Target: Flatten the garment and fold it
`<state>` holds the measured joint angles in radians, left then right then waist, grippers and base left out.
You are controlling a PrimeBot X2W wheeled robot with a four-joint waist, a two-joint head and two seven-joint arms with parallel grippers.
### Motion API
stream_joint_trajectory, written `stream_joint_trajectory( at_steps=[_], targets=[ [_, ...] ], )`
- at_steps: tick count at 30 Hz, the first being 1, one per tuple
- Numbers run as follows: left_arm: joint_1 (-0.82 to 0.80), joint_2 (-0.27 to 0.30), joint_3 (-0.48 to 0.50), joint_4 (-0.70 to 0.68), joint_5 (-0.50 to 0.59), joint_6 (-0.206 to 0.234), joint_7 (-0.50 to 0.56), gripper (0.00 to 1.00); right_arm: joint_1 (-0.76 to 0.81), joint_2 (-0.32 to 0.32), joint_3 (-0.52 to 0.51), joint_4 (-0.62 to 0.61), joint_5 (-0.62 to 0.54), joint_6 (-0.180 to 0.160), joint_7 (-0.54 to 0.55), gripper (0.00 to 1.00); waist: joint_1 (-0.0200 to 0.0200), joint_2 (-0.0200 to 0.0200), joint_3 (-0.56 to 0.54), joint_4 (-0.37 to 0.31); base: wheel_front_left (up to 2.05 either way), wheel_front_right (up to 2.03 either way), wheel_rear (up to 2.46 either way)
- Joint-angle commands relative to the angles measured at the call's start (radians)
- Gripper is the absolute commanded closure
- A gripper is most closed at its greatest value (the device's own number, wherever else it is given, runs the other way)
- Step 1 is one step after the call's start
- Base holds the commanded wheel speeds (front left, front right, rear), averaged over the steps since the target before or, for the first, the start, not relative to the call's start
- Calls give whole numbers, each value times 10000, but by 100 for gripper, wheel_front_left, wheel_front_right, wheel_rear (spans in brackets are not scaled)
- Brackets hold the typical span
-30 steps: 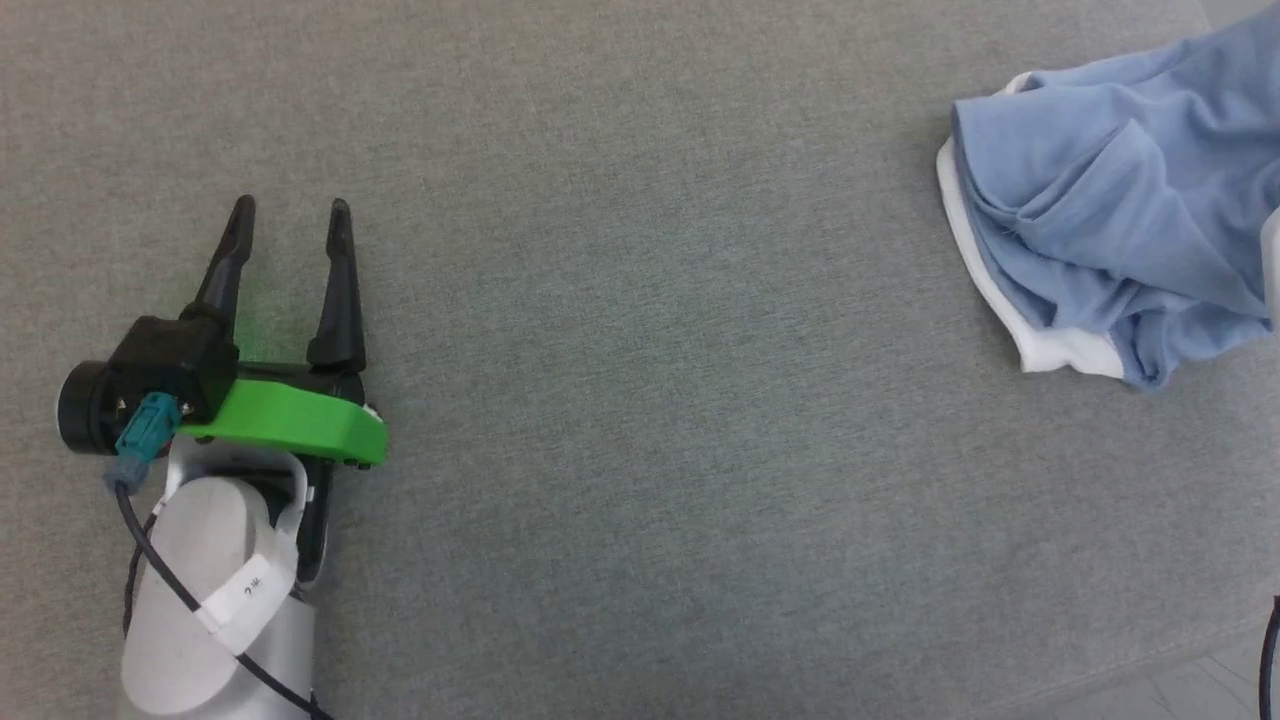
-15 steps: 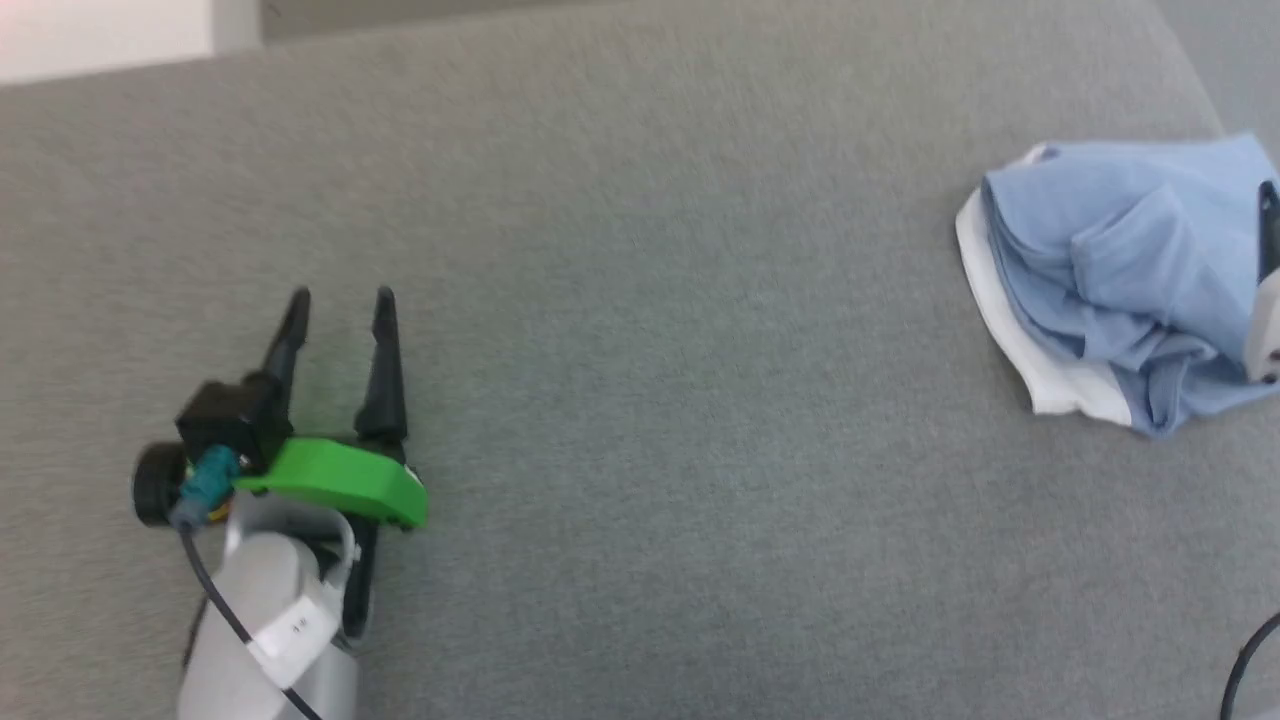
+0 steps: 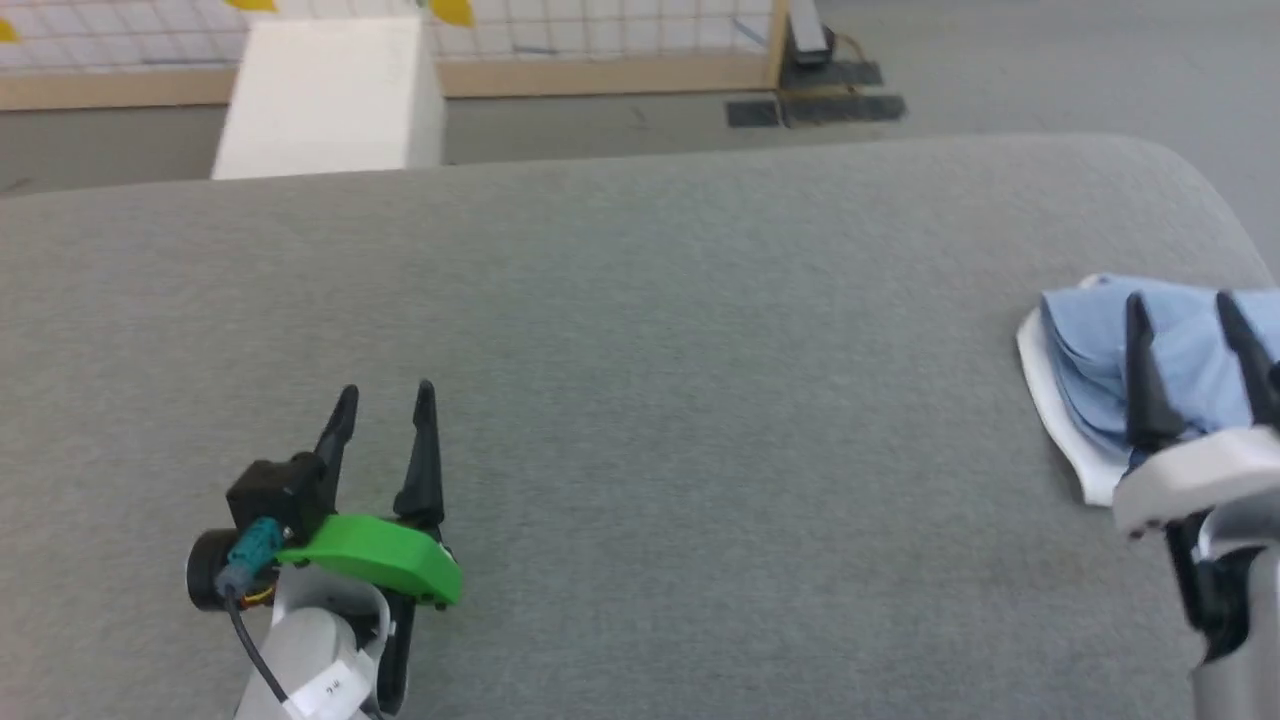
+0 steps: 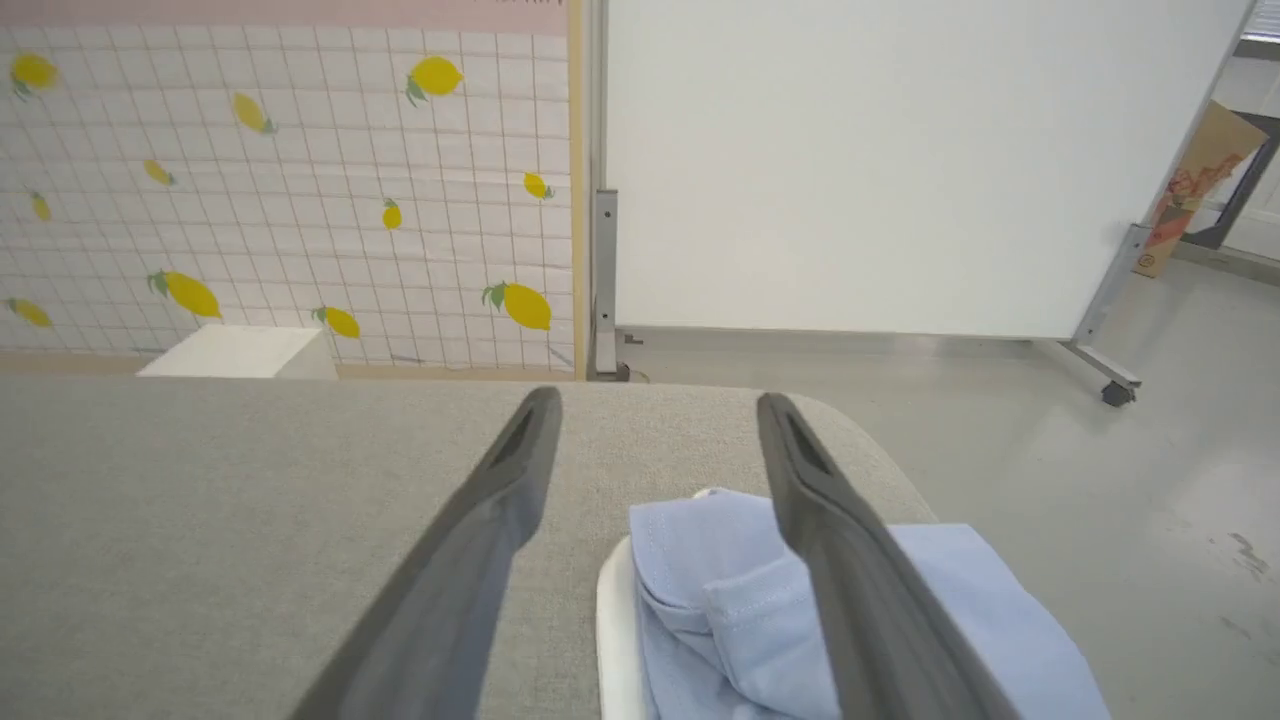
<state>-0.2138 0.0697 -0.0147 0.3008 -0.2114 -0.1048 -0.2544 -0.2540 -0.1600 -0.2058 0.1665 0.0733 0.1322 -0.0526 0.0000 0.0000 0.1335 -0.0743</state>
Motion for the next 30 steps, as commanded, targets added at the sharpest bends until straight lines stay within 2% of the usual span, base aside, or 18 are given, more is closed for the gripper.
stream_joint_trajectory(
  at_steps=[1, 5, 11, 18, 30],
  targets=[
    [122, -25, -41, 35, -35, -50, -72, 0, 395, 234, 69, -402, 136, -15, 11, 0, 0, 0, -661, 718, 0, 0, 0],
    [270, -61, -105, 102, -89, -70, -73, 0, 1270, 671, 316, -1315, 271, -15, -92, 0, 0, 0, -819, 922, 0, 0, 0],
    [474, -126, -198, 134, -194, -43, -73, 0, 2352, 1014, 699, -1877, 282, -15, -335, 0, 0, 0, -1076, 1210, 0, 0, 0],
    [750, -170, -450, 174, -285, -19, -73, 0, 3044, 1093, 914, -1773, 737, -15, -692, 0, 0, 0, -1230, 1407, 0, 0, 0],
    [905, -188, -629, 373, -449, 58, -74, 0, 3233, 1096, 1154, -1421, 902, -15, -921, 0, 0, 0, -1367, 1446, 0, 0, 0]
  ],
)
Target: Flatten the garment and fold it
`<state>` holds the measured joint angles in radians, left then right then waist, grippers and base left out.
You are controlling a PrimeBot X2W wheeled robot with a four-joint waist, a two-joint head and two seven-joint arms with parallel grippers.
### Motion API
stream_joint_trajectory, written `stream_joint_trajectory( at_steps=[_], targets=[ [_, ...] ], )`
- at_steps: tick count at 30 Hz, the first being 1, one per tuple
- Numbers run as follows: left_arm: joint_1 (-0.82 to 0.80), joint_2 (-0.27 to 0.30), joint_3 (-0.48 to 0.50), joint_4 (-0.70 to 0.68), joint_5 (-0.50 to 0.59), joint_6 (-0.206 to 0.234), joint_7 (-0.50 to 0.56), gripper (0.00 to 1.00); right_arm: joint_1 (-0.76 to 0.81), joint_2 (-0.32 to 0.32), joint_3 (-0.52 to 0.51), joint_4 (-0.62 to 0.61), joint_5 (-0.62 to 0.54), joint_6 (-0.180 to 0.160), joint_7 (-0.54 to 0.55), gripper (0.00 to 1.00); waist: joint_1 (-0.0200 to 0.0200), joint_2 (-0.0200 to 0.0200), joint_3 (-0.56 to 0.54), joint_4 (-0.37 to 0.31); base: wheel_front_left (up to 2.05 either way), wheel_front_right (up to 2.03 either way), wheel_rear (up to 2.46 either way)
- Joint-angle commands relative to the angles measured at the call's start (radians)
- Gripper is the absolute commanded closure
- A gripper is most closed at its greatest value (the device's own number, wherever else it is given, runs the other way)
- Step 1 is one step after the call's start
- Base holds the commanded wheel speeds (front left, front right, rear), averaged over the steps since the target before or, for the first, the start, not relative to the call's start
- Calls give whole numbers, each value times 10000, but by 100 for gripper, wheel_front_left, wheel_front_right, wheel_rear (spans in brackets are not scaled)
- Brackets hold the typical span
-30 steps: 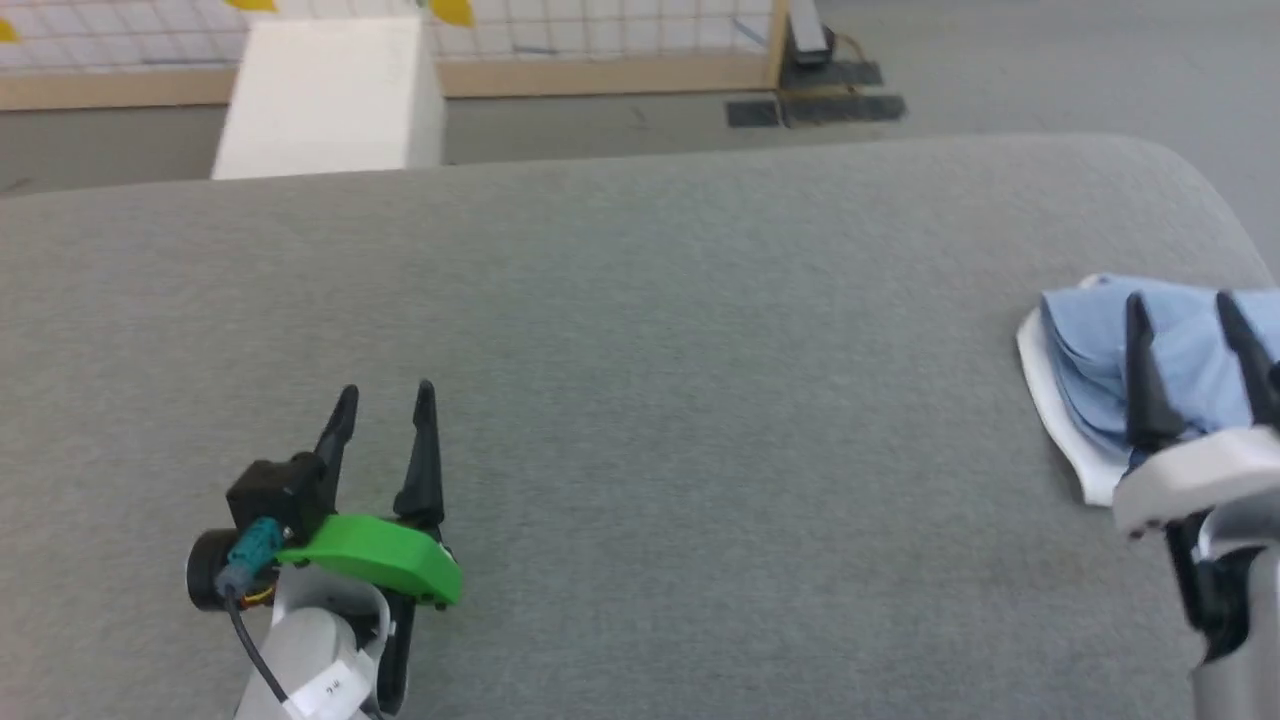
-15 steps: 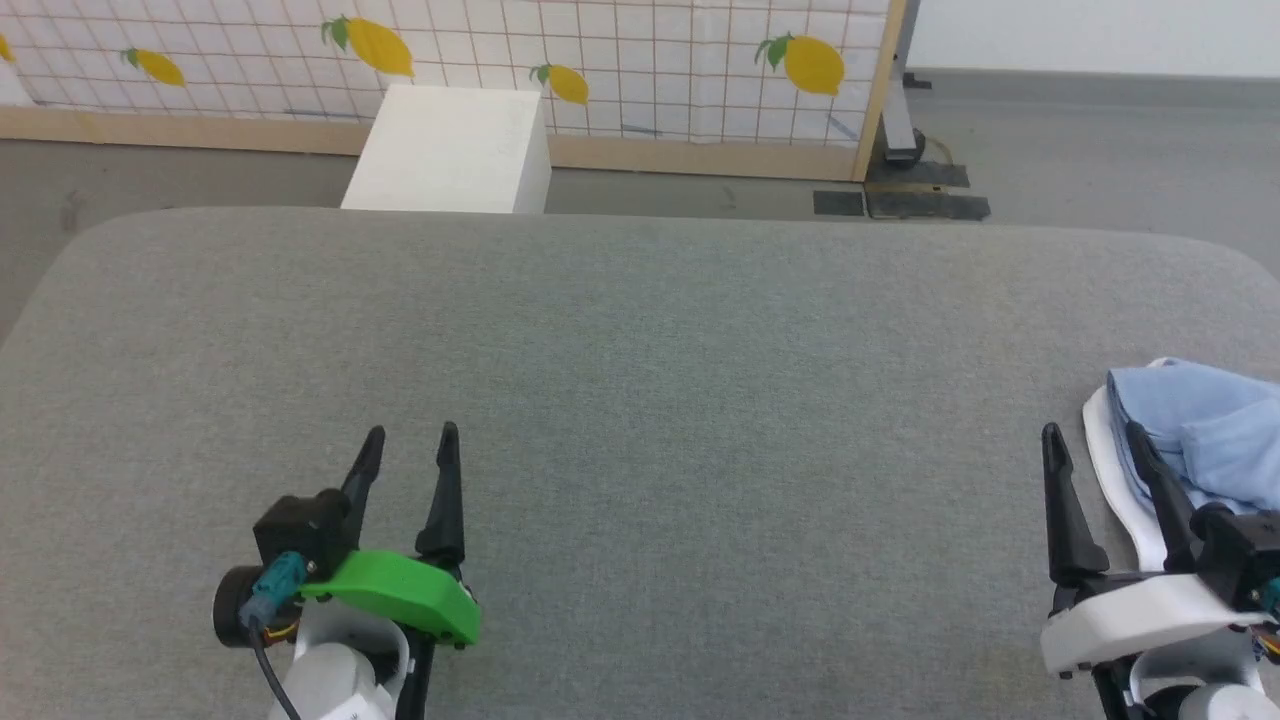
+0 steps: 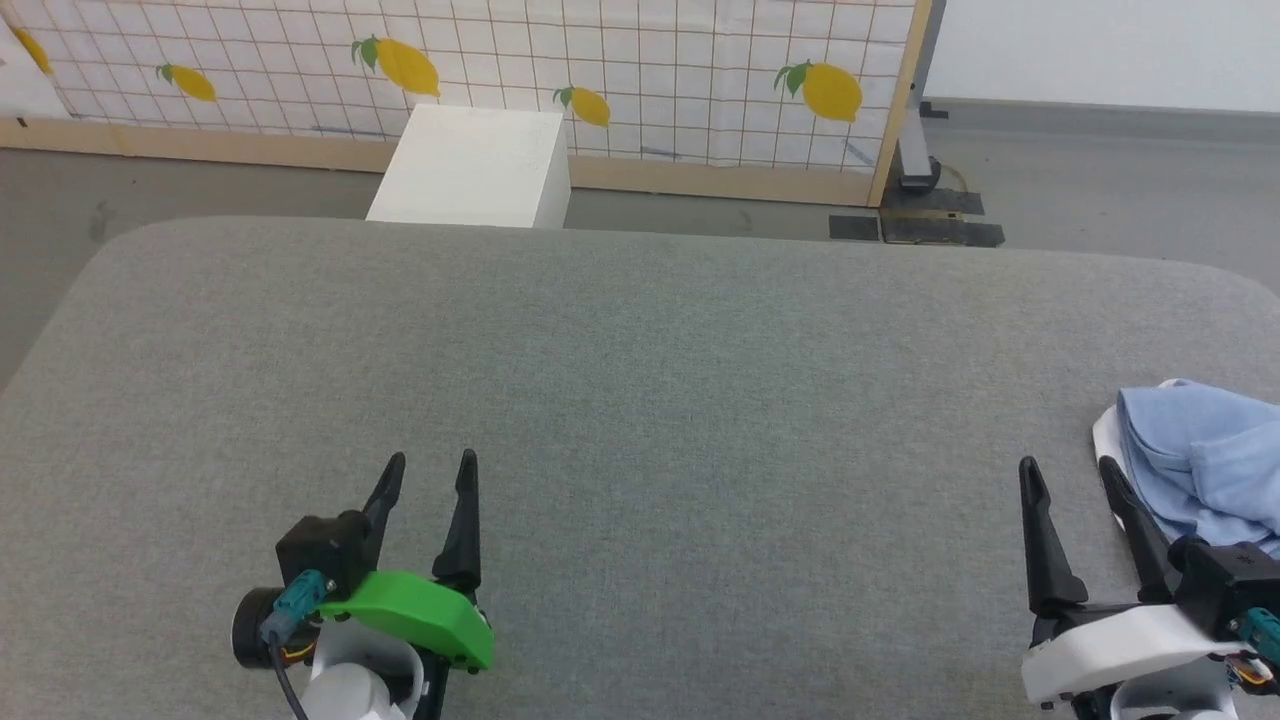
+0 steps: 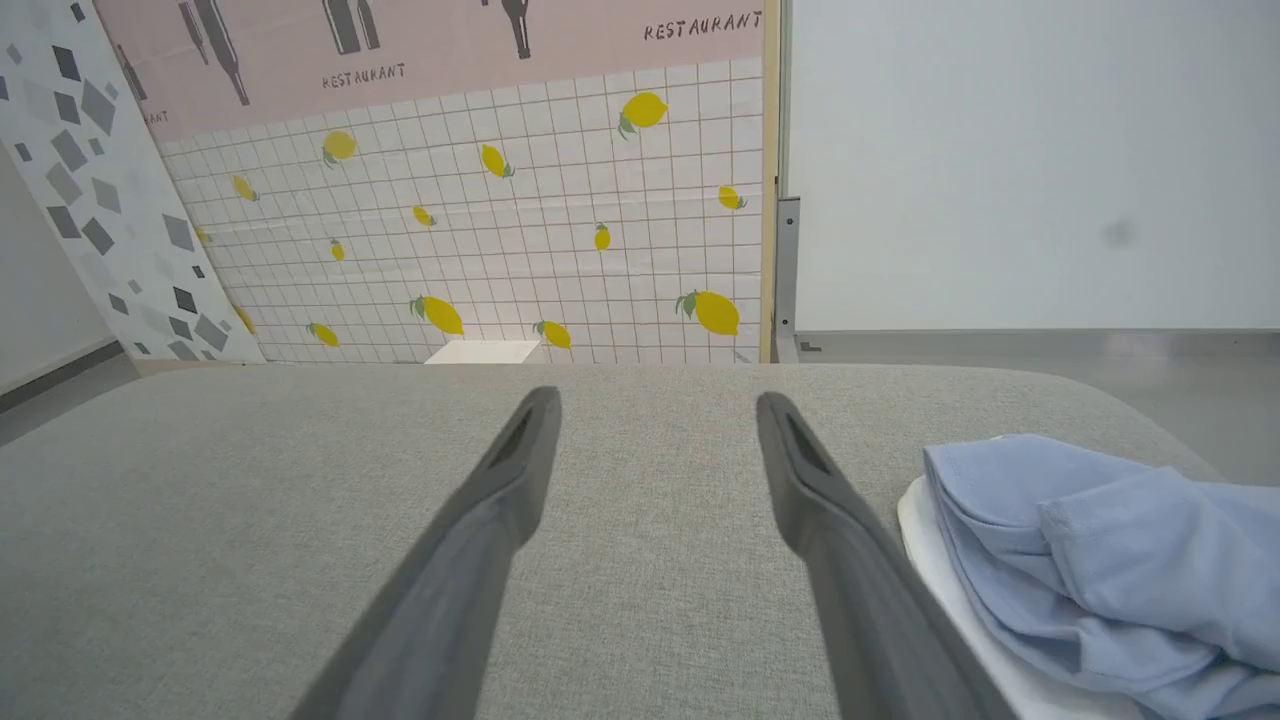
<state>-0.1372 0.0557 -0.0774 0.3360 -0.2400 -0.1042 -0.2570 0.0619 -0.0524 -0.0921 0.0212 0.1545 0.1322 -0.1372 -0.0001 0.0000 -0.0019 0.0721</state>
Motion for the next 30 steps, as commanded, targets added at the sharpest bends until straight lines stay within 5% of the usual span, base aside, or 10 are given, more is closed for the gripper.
stream_joint_trajectory(
  at_steps=[1, 2, 3, 30],
  targets=[
    [146, -49, -1, 30, -172, 54, -47, 0, 74, 21, 20, 46, 98, -15, -75, 0, 1, 0, -22, -30, 0, 0, 0],
    [153, -49, -1, 48, -187, 52, -47, 0, 77, 21, 25, 61, 115, -15, -78, 0, 1, 0, -34, -45, 0, 0, 0],
    [38, -2, -2, 44, -53, 2, 0, 100, 0, 0, 6, 40, 42, 0, 0, 100, 1, 0, -29, -38, 0, 0, 0],
    [161, -3, 77, -278, 173, 99, 254, 100, -60, 0, 89, 18, -115, -1, 140, 100, 1, 0, -32, -119, 0, 0, 0]
  ],
)
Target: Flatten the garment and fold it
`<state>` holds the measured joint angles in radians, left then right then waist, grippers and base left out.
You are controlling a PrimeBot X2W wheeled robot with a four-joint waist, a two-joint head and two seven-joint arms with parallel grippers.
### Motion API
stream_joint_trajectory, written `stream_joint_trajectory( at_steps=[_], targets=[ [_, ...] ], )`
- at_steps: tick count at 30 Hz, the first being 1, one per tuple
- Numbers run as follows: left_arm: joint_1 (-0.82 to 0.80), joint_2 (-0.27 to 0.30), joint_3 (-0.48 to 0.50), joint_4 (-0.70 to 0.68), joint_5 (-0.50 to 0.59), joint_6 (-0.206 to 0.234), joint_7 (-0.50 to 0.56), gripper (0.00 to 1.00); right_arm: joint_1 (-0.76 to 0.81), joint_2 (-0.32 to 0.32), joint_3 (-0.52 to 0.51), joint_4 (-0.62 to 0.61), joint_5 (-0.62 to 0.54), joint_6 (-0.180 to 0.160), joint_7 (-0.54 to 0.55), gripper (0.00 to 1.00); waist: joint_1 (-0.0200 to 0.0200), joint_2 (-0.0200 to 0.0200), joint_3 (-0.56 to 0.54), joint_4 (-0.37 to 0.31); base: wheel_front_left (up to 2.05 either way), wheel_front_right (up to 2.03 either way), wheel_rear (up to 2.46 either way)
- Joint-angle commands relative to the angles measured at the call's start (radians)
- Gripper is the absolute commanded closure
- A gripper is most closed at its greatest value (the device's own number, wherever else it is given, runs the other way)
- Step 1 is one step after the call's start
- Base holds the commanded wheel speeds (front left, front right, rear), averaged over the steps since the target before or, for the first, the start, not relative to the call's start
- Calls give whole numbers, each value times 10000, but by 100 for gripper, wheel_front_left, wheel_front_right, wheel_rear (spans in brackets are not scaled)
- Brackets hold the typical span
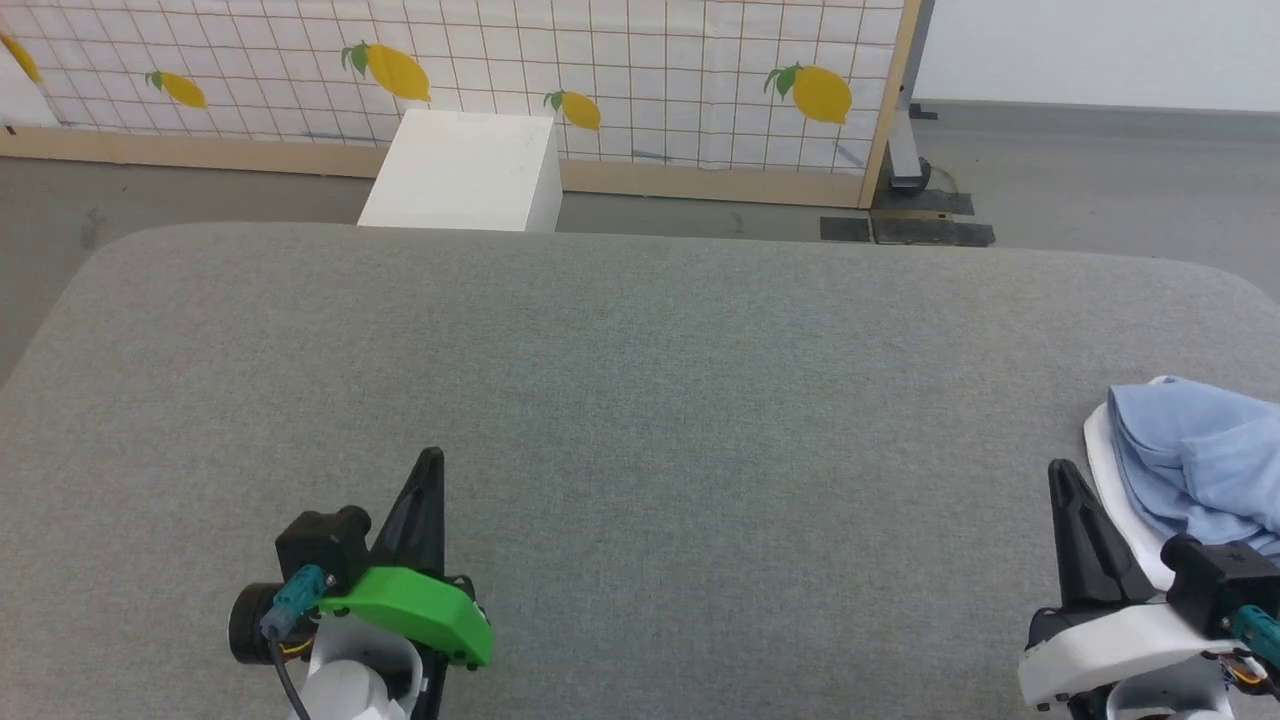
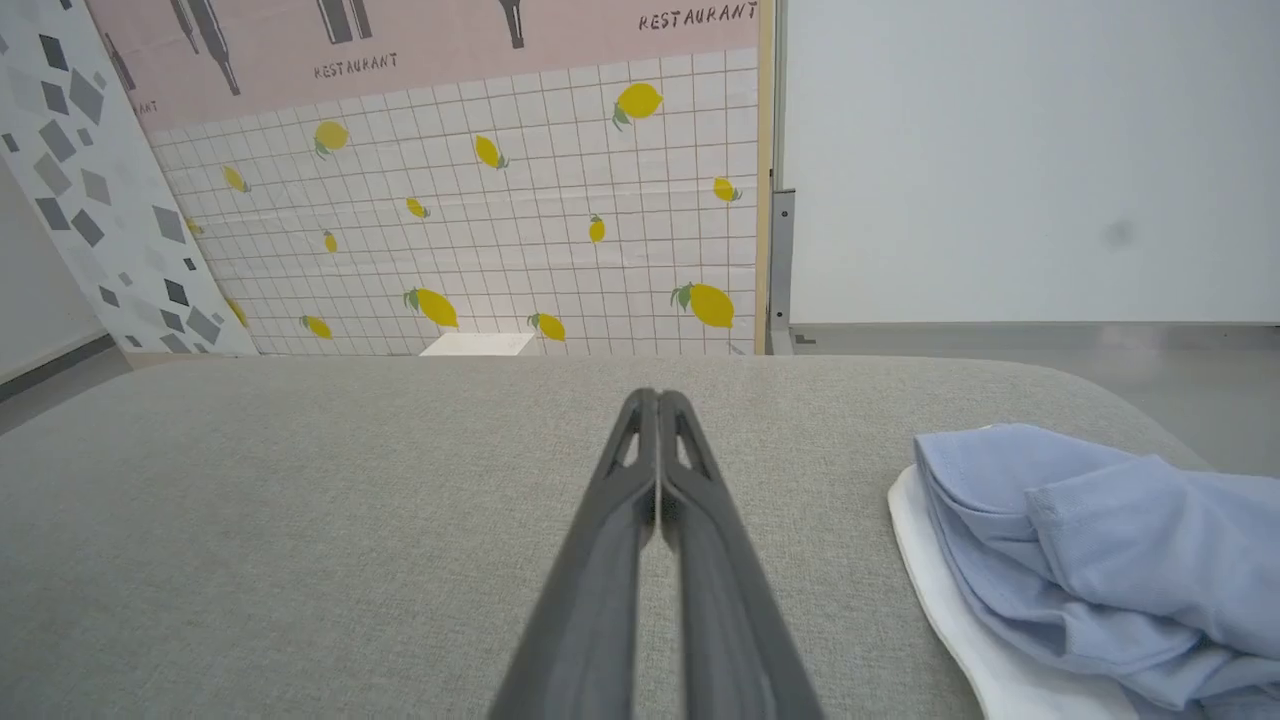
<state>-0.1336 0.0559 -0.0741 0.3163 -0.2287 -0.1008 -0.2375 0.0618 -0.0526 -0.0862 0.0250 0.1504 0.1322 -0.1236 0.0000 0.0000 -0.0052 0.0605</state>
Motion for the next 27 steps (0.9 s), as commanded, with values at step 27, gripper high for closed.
stream_joint_trajectory(
  at_steps=[27],
  targets=[
    [434, -18, 222, -868, 629, 306, 650, 100, -202, 8, 242, -79, -440, -5, 318, 100, 0, 0, 13, -156, 0, 0, 0]
  ],
)
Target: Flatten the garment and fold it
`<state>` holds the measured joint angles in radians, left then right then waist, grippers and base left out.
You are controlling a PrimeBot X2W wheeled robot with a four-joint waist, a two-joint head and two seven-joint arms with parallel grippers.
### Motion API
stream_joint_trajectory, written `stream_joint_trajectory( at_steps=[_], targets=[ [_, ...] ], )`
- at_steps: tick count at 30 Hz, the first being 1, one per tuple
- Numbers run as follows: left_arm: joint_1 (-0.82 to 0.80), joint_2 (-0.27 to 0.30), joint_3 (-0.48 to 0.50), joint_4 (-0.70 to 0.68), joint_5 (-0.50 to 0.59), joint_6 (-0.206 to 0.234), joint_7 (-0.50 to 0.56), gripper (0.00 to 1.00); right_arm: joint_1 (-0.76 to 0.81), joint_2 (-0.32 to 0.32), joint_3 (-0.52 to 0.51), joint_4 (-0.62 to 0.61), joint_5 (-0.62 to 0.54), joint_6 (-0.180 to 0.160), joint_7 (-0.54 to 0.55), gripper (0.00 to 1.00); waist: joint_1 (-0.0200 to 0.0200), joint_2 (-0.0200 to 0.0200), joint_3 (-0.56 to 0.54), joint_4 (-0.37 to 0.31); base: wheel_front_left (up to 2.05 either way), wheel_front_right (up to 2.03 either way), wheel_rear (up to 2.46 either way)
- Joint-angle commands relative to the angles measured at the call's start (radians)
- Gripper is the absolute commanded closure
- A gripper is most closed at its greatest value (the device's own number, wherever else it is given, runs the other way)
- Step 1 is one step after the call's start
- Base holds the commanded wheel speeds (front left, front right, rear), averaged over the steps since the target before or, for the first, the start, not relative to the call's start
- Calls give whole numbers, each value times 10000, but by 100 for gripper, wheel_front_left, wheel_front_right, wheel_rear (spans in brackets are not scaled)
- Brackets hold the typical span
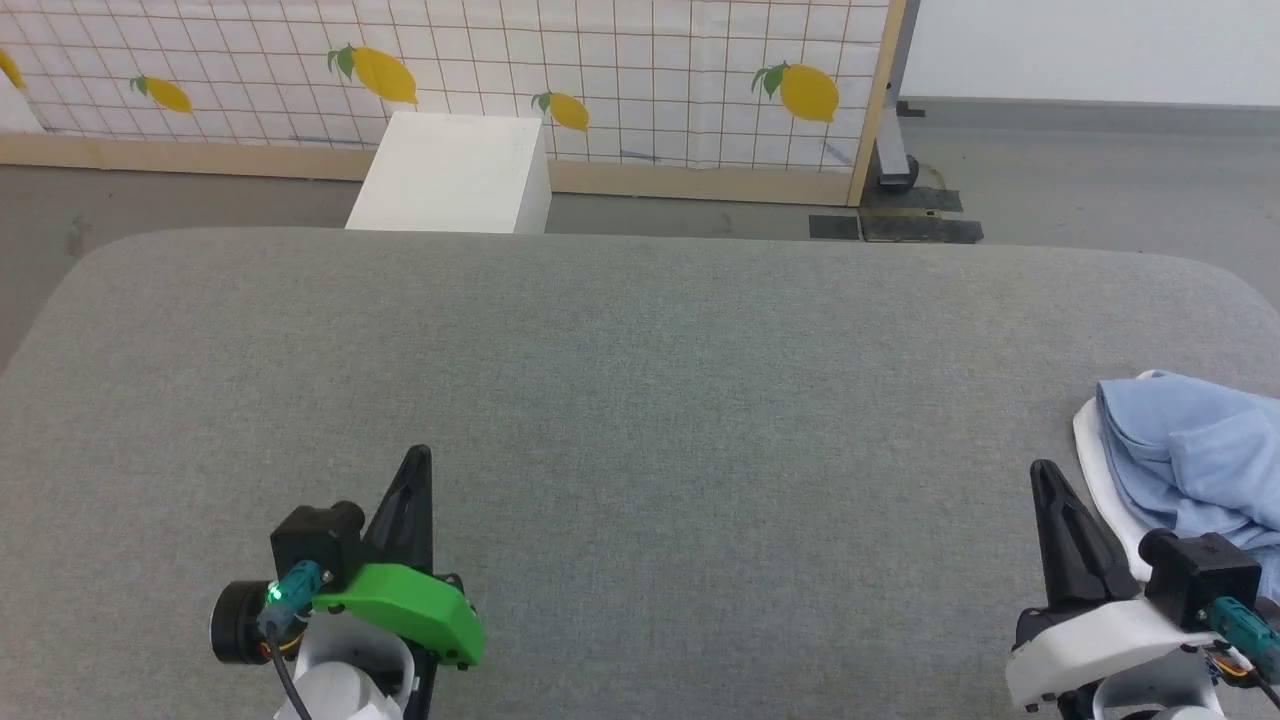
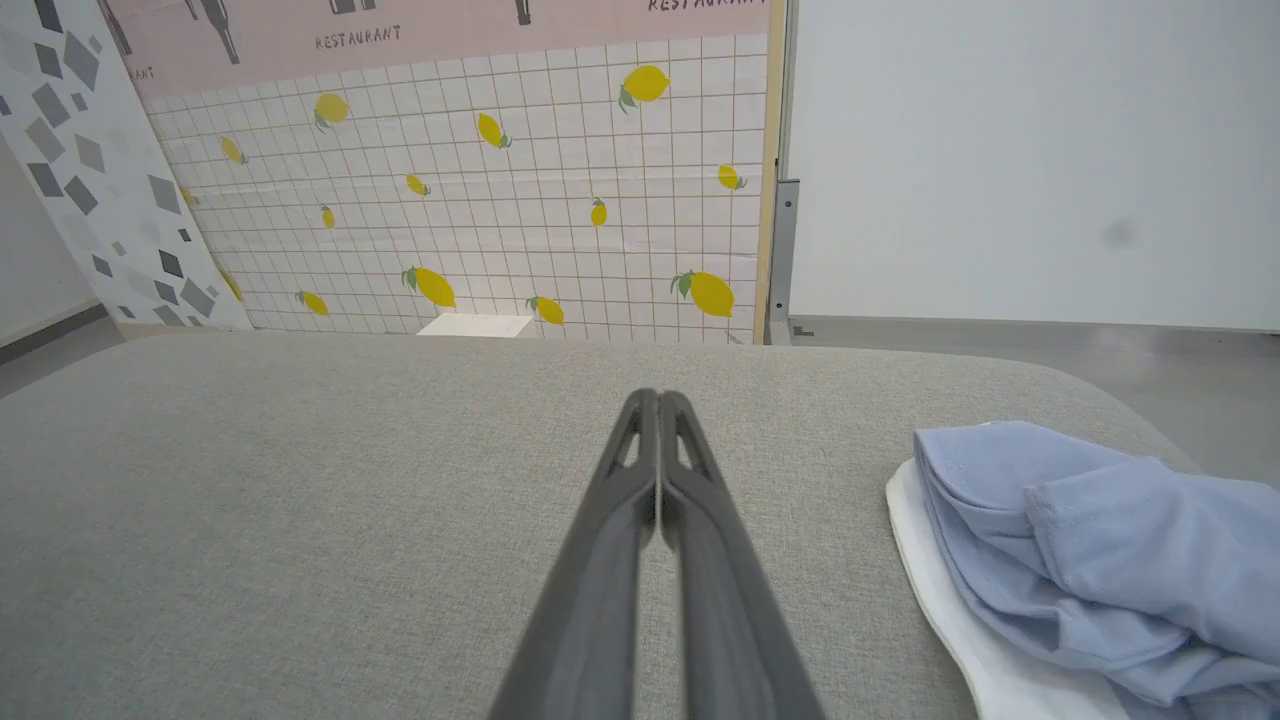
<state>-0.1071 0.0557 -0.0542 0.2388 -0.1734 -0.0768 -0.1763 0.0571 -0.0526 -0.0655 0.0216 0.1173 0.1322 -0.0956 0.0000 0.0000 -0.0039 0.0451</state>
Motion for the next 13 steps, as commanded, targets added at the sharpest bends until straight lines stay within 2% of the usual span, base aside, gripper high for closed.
stream_joint_trajectory(
  at_steps=[1, 13],
  targets=[
    [179, -17, 28, -117, 94, 73, 56, 100, -159, 8, 42, -47, -119, -5, 48, 100, 0, 0, 1, -7, 0, 0, 0],
    [350, -24, 126, -552, 408, 206, 383, 100, -238, 11, 159, -79, -321, -7, 222, 100, 0, 0, 8, -92, 0, 0, 0]
  ],
)
